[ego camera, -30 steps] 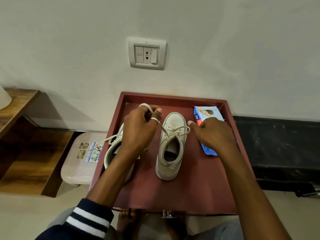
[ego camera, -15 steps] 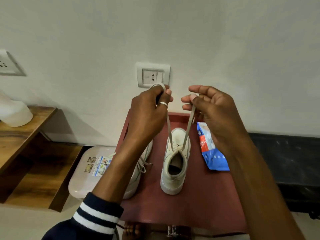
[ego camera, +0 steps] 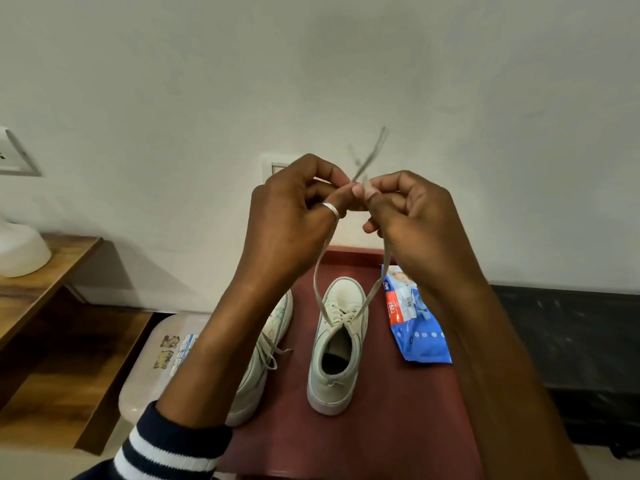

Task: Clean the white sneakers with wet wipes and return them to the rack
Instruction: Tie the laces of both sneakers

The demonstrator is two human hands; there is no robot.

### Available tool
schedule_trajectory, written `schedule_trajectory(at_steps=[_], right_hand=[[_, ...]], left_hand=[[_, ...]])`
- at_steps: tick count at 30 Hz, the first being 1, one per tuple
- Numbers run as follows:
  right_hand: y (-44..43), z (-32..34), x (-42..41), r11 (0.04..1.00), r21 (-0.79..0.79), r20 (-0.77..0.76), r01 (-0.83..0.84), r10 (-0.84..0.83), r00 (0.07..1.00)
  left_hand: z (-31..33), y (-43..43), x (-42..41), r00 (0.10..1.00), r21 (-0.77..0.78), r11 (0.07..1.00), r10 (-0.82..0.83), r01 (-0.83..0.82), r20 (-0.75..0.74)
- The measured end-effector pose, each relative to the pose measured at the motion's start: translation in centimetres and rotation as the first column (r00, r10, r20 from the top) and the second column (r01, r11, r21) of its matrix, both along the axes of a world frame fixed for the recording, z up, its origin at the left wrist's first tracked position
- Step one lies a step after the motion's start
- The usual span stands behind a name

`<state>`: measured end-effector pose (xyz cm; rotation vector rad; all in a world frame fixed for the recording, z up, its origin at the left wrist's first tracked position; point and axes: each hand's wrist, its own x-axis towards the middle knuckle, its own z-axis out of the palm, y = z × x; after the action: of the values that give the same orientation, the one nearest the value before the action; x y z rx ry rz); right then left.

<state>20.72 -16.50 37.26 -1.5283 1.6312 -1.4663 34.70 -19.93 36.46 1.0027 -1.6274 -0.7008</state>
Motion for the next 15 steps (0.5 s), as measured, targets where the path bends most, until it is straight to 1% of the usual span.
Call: schedule_trajectory(at_steps=[2,5,6,8,9,13,15], right_hand=[[0.1,0.0,0.0,0.999,-0.020,0.008,-0.028,0.029,1.000],[0.3,0.2,-0.3,0.994,0.009,-0.019,-0.106,0.106,0.994],[0.4,0.3,-0.5,0.989,0.024,-0.003,-0.143,0.143,0.990],[0.8,0.6,-0.6,0.979,0.050,0.080,-0.196,0.192,0.978],[0.8,0.6,-0.6,0.980,0.051,0.094,-0.192,0.186,0.978],[0.6,-0.1,-0.4,0.995,0.021,-0.041,-0.102,0.103,0.994],[0.5,-0.4,-0.3,0.996,0.021,-0.029,-0.084,0.085,0.996]], left_hand=[[-0.1,0.0,0.1,1.000,-0.028,0.999,-0.024,0.024,0.014],[-0.2,-0.1,0.1,0.998,-0.028,0.998,-0.052,0.053,0.022],[-0.2,-0.2,0.2,0.998,-0.026,0.998,-0.060,0.060,0.027],[-0.1,-0.3,0.5,0.996,-0.031,0.997,-0.064,0.066,0.060],[-0.1,-0.4,0.6,0.995,-0.031,0.997,-0.063,0.066,0.083],[-0.2,-0.1,0.8,0.990,0.037,0.997,-0.070,0.066,0.122],[-0.2,-0.1,0.9,0.988,0.079,0.994,-0.084,0.075,0.126]])
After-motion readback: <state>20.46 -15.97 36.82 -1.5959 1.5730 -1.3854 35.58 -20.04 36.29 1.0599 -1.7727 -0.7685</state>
